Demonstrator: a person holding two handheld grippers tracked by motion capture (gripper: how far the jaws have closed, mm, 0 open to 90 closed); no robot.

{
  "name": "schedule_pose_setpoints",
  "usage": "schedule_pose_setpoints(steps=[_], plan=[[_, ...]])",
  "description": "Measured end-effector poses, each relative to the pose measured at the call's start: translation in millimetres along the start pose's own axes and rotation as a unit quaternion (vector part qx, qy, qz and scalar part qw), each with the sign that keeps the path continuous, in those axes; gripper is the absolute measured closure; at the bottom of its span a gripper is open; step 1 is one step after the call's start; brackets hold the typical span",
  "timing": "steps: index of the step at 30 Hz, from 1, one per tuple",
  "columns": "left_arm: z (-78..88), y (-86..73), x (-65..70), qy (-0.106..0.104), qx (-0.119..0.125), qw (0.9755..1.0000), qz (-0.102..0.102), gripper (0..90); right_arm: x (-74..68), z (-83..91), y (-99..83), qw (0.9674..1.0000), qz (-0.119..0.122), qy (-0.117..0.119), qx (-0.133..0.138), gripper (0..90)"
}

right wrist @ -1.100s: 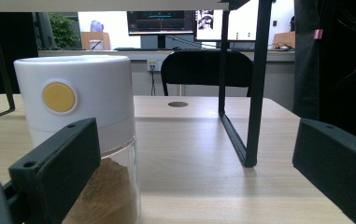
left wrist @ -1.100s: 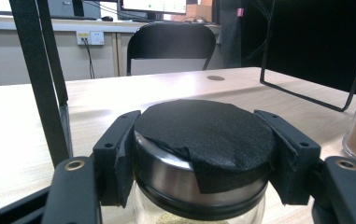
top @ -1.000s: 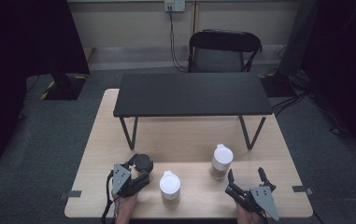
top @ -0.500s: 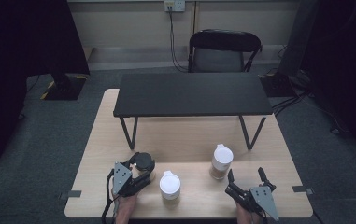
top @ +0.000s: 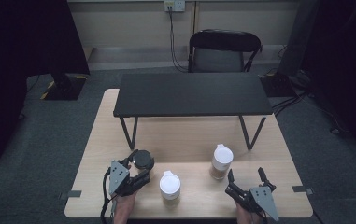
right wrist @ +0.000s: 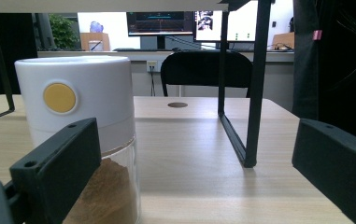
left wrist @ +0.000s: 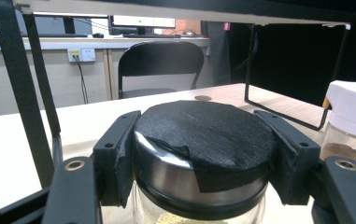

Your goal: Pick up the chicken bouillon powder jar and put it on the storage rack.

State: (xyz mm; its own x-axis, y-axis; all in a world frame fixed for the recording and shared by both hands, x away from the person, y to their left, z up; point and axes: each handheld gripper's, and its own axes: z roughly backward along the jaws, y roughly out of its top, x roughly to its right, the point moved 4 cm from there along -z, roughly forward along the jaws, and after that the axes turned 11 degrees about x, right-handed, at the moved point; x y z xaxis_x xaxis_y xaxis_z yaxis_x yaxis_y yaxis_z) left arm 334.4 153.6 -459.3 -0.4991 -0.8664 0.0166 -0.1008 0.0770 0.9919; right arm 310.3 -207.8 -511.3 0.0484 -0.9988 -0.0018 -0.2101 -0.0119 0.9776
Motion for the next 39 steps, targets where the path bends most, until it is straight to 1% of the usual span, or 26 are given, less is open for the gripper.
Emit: schedule_pose_setpoints(steps=[7,12,20,22,25,32,36,39], plan=[[-6.1,7.1,-3.1,0.001,0.004,1.0,-0.004,35.0,0.0,0.1,0.0,1.0,0.0,0.0,0.0,0.1],[-7.3,11.9,-5.0,0.002,0.006,1.0,-0.005,35.0,0.0,0.0,0.0,1.0,0.0,0.0,0.0,0.3],[-8.9,19.9,-2.5,-0.004,0.008,0.9999,-0.01,34.9,-0.1,0.0,0.0,1.0,-0.001,0.001,-0.001,0.3],[-9.2,22.0,-2.4,0.001,0.009,0.9999,-0.008,34.9,-0.1,0.1,0.0,1.0,-0.001,0.002,-0.001,0.2],[-9.4,25.0,-2.1,-0.001,0.009,0.9999,-0.011,34.9,-0.1,0.1,0.0,1.0,-0.001,0.002,0.0,0.3],[-12.6,33.2,-2.3,-0.003,0.012,0.9999,-0.009,34.9,-0.1,0.2,0.0,1.0,0.0,0.002,0.0,0.2],[-16.2,38.4,-4.2,-0.001,0.014,0.9999,-0.003,34.9,-0.1,0.2,0.1,1.0,0.0,0.001,0.0,0.2],[-18.4,42.3,-4.4,-0.001,0.014,0.9999,-0.007,34.9,-0.2,0.3,0.1,1.0,0.0,0.0,0.001,0.2]])
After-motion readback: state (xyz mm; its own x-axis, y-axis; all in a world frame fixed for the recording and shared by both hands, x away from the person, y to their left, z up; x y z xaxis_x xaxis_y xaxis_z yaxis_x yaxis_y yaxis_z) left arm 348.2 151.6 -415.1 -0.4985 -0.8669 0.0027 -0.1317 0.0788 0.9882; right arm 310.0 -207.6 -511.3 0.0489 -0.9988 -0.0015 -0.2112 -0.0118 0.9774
